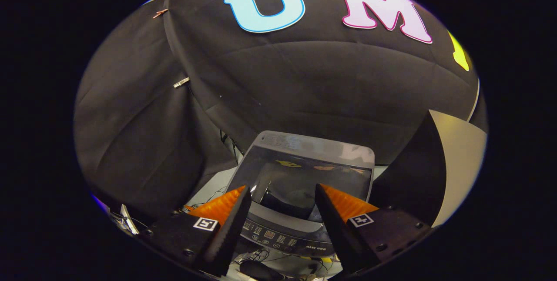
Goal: Put the clothes into the washing machine and then close the washing machine lid.
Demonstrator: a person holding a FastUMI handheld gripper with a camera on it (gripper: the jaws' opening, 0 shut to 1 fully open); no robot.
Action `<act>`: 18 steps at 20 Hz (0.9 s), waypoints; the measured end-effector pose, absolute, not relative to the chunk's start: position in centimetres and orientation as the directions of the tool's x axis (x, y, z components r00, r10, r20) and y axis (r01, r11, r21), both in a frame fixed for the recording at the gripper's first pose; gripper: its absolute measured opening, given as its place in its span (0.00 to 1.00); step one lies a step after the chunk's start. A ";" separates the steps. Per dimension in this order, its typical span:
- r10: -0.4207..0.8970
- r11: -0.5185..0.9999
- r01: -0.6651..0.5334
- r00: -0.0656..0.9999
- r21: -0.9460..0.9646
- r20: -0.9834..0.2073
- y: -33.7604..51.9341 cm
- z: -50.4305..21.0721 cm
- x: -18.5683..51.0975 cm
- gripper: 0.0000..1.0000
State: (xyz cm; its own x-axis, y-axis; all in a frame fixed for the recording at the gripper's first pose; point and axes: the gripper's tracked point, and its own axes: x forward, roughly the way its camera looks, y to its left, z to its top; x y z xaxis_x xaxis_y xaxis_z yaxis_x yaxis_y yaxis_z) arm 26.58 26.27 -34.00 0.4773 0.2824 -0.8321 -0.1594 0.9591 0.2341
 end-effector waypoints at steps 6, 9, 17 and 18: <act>0.308 0.951 -0.199 0.515 0.238 -0.800 26.4 -31.2 25.0 0.93; 0.311 0.950 -0.224 0.577 0.219 -0.756 25.7 -27.9 24.7 0.93; 0.322 0.945 -0.282 0.725 0.164 -0.609 23.0 -19.4 21.8 0.93; 0.328 0.944 -0.289 0.743 0.161 -0.583 22.6 -18.3 21.3 0.93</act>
State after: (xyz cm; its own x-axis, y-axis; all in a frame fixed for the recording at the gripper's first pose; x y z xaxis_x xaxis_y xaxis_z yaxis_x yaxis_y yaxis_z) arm 21.33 22.64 -18.27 0.7431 0.3276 -0.5835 -0.2892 0.9436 0.1614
